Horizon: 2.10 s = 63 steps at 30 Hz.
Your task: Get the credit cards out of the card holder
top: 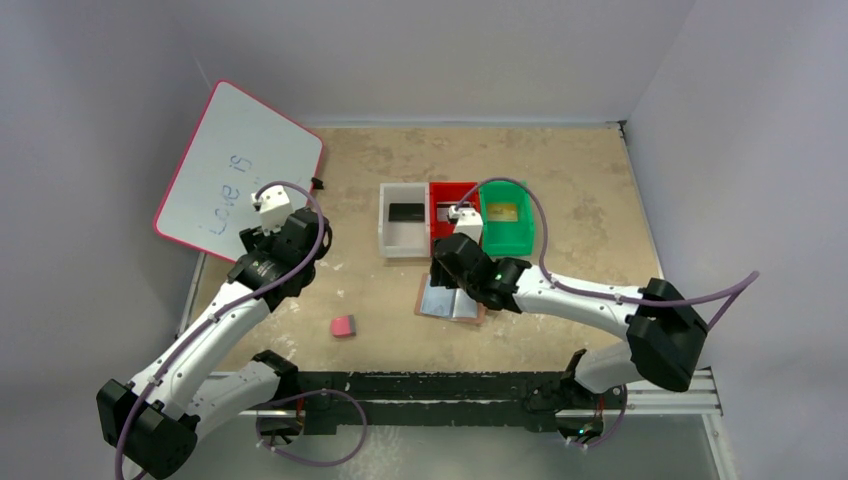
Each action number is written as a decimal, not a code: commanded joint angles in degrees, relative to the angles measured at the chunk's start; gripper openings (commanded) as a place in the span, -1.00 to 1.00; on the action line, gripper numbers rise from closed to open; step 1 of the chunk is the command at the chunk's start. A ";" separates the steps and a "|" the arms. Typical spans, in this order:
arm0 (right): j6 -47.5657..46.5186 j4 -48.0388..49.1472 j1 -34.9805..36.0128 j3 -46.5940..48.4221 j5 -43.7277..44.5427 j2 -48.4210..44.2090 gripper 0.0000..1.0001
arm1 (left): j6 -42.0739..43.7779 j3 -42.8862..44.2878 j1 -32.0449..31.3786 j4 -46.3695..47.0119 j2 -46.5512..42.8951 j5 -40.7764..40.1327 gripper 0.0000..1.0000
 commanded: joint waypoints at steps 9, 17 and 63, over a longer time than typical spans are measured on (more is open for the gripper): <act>10.64 -4.99 3.53 -1.46 5.03 3.32 0.25 | -0.13 0.62 0.39 -0.21 -0.99 -0.05 0.63; 10.74 -4.48 4.23 0.66 4.21 10.52 0.30 | -0.37 1.21 0.39 -0.75 -0.48 0.15 0.69; 3.40 14.71 4.16 -13.08 -5.99 4.83 -1.00 | 0.48 -0.27 0.30 5.52 -2.59 19.27 0.65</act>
